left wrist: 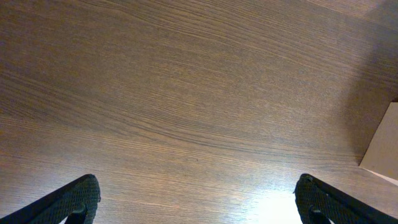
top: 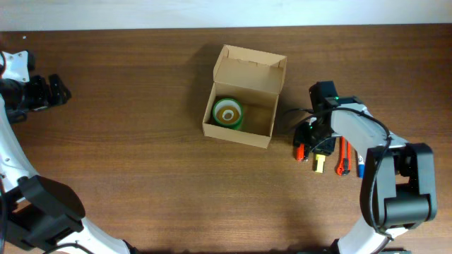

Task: Pack container
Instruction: 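Move the right gripper to the red stapler and grasp it, then lift the red stapler with the right gripper and carry it over the box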

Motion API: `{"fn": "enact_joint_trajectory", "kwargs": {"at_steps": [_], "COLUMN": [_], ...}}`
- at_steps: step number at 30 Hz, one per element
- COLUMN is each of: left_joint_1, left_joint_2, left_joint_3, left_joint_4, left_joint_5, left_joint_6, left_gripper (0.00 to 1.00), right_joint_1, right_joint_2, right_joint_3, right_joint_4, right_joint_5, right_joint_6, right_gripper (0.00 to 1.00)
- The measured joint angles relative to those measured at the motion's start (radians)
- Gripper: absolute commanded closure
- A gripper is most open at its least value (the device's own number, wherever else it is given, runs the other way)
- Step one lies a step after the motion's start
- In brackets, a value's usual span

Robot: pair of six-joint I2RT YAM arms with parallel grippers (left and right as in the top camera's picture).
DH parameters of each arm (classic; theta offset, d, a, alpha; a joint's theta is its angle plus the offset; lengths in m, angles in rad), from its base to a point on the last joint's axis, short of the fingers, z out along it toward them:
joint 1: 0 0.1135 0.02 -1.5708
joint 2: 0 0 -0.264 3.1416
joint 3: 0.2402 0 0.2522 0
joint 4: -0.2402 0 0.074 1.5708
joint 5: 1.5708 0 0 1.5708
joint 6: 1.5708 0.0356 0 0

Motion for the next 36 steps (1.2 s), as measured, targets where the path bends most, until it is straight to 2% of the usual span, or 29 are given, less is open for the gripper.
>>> {"fn": "enact_joint_trajectory", "kwargs": {"at_steps": [9,12,23,30,36], "left_joint_1": [0.000,0.000,0.000,0.000,0.000], "left_joint_2": [0.000,0.000,0.000,0.000,0.000], "left_joint_3": [0.000,0.000,0.000,0.000,0.000], "left_joint_4": [0.000,0.000,0.000,0.000,0.000], "left_joint_5": [0.000,0.000,0.000,0.000,0.000], "left_joint_6": [0.000,0.000,0.000,0.000,0.000], "left_gripper": [0.00,0.00,0.00,0.00,0.00], "right_joint_1": [0.035,0.035,0.037,0.037,0.037], "right_joint_2": [0.029,0.032,0.031,0.038,0.060], "right_joint_3": [0.000,0.000,0.003,0.029,0.192], "right_joint_4": [0.000,0.006,0.022,0.019,-0.095], "right_joint_5": [0.074,0.080,0.093,0.094,0.106], "right_joint_6": [0.001,0.002,0.002,-0.045,-0.087], "right_gripper": [0.40,0.50,0.93,0.96,0.96]}}
